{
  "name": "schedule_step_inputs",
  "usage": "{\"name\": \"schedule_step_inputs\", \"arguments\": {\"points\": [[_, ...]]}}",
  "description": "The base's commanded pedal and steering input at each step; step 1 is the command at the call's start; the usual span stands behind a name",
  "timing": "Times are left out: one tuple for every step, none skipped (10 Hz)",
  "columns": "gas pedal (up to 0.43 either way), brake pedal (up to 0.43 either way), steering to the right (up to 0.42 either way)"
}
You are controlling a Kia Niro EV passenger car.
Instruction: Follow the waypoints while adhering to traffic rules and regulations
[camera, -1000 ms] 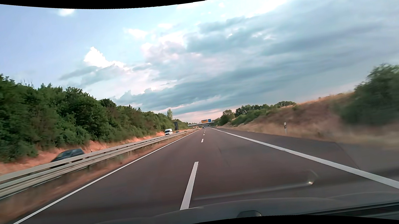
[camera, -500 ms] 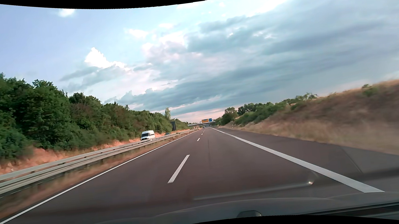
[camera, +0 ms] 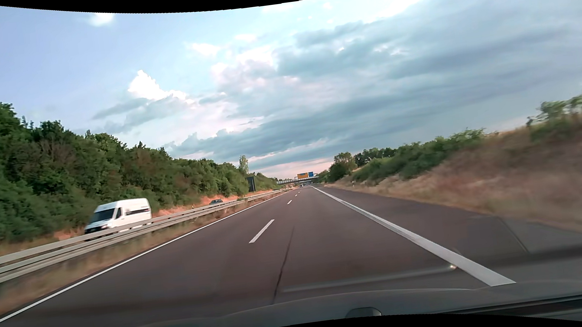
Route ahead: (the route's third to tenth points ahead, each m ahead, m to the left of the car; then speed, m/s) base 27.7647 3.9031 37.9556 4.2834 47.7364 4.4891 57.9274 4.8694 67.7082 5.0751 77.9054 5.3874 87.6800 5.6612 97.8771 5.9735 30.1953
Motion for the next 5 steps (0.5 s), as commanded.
{"name": "schedule_step_inputs", "arguments": {"points": [[0.157, 0.0, -0.012], [0.157, 0.0, -0.012], [0.157, 0.0, -0.012], [0.15, 0.0, -0.012], [0.138, 0.0, -0.011]]}}
